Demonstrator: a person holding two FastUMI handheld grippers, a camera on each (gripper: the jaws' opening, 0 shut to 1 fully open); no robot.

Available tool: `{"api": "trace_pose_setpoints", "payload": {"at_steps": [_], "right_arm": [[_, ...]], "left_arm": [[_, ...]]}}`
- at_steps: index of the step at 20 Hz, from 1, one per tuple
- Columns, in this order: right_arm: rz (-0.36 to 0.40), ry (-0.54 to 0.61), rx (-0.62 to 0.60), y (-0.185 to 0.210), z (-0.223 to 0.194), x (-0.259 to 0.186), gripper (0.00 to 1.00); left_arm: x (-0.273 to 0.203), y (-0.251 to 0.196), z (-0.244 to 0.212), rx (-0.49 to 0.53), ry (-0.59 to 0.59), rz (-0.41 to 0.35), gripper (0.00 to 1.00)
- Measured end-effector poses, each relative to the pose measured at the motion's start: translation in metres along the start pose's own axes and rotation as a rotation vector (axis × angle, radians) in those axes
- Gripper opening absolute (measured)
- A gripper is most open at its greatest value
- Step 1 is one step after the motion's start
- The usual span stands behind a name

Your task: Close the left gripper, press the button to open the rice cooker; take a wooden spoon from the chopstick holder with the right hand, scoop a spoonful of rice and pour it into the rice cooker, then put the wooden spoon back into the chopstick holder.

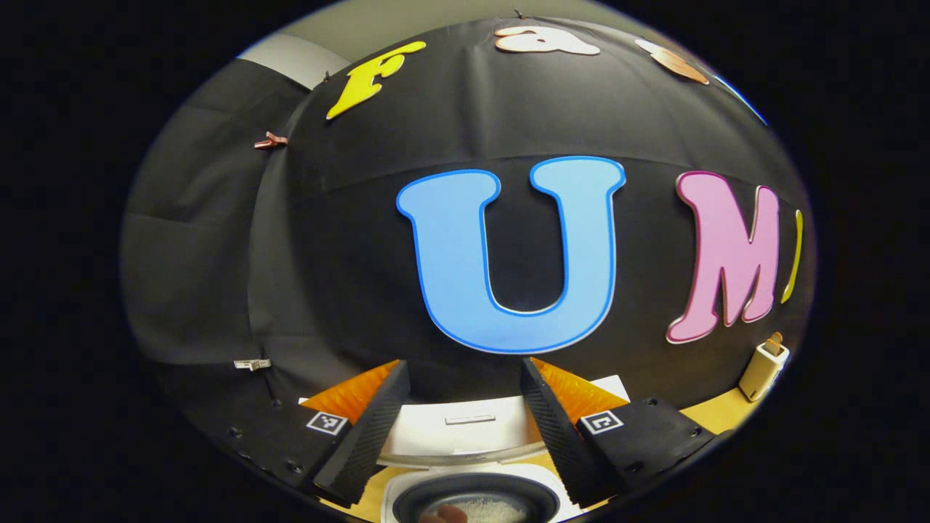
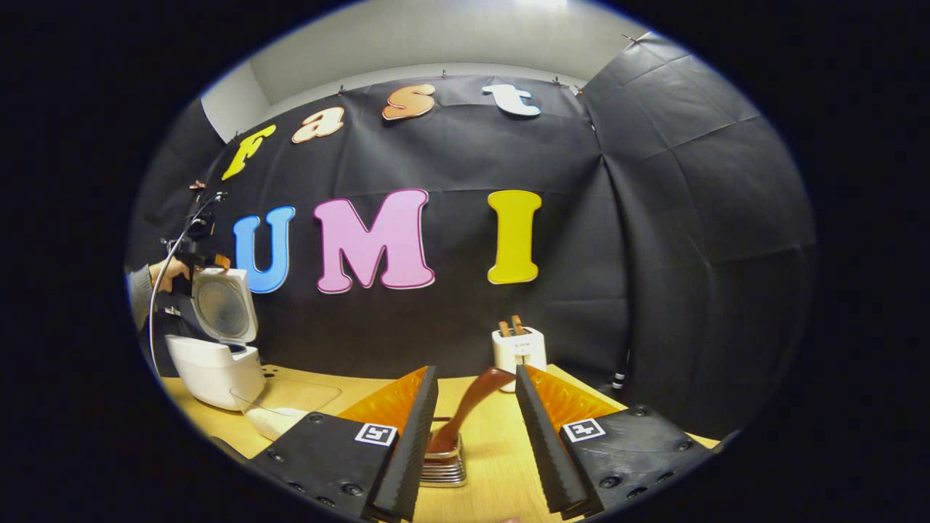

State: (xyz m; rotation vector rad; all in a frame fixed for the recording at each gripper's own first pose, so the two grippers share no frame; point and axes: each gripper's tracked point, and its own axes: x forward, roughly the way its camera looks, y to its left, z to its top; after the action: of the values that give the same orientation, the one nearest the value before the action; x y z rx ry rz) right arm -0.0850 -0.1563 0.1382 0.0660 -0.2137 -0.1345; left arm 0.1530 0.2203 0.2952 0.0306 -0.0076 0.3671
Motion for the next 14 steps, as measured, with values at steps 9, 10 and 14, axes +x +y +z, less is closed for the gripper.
{"api": "trace_pose_setpoints", "payload": {"at_steps": [9,10,14], "right_arm": [[0.060,-0.053,-0.120,0.020,0.016,-0.011,0.67],[0.064,-0.053,-0.118,0.019,0.017,-0.012,0.79],[0.052,-0.043,-0.099,0.014,0.016,-0.010,0.83]], "left_arm": [[-0.087,-0.016,-0.073,-0.005,0.016,-0.017,1.00],[-0.091,-0.018,-0.079,-0.003,0.023,-0.023,1.00],[-0.104,-0.021,-0.104,-0.006,0.044,-0.070,1.00]]}}
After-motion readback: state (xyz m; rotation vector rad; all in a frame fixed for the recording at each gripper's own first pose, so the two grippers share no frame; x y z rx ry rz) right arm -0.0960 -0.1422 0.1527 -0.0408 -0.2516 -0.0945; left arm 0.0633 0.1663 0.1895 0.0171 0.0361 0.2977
